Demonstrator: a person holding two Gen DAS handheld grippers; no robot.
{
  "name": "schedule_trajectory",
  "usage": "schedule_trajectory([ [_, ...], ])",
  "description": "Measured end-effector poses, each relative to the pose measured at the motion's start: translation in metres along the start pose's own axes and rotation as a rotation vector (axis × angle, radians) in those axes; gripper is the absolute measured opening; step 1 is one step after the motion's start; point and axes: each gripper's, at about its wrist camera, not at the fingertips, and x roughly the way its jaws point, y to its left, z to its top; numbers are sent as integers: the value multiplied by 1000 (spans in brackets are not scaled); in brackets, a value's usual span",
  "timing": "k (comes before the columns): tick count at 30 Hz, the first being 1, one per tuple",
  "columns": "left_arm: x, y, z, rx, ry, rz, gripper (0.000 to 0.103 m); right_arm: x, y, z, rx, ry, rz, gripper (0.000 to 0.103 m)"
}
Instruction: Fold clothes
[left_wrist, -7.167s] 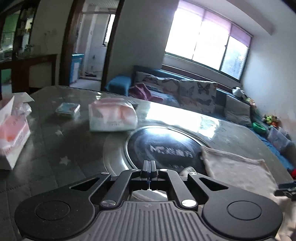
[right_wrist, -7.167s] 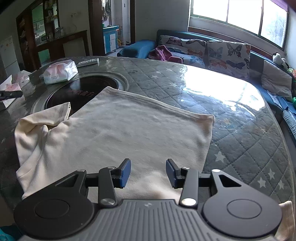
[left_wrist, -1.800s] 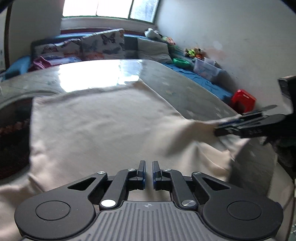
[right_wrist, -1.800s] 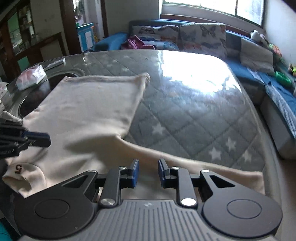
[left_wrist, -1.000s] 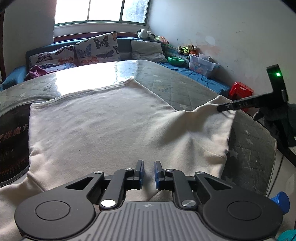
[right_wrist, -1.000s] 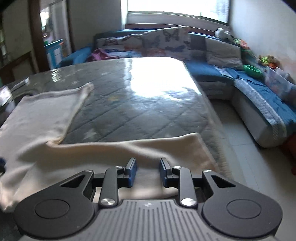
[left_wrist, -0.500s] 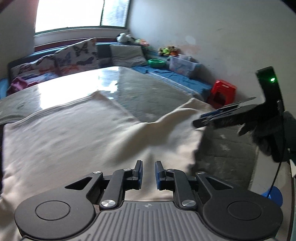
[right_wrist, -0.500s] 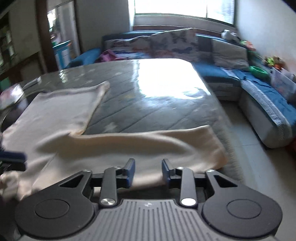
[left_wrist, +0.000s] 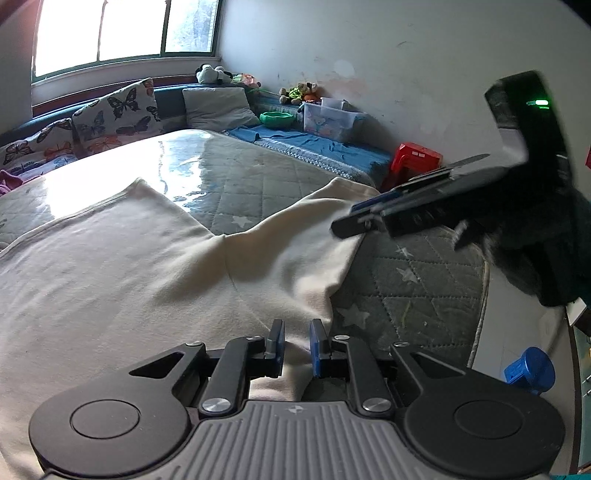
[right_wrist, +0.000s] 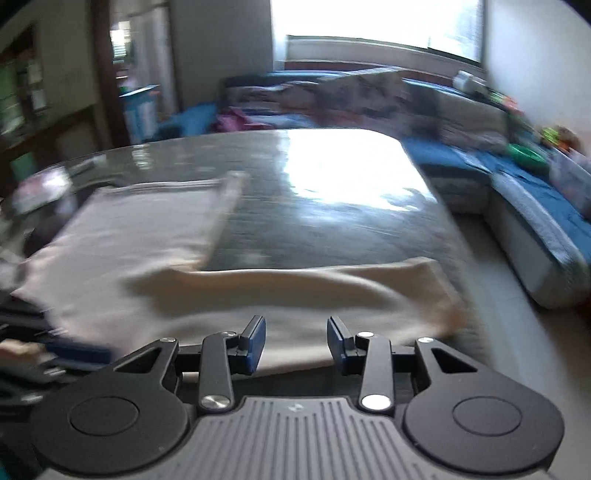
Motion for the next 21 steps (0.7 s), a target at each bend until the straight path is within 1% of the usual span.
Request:
schedule_trajectory([
  [2,1,1,0,0,2,2,16,2,13,-2,-27,10,46,37],
  [6,2,0,0,-2,3,4,16,12,26,-10,-57,47,67,37],
  [9,2,0,1,0,3,2,16,16,24,-13,-99,58,44,38],
  [11,2,0,1,2,3,1,16,17,21,-14,-113,61,6,38],
  [13,1,1,1,1,4,0,16,17,13,-14,-117,60,-22,40],
  [16,2,1,0,0,5,2,17,17,0,-14,-90,61,-48,42],
  [21,3,2,0,3,8,2,18,15,-23,-10,7,46,-46,42],
])
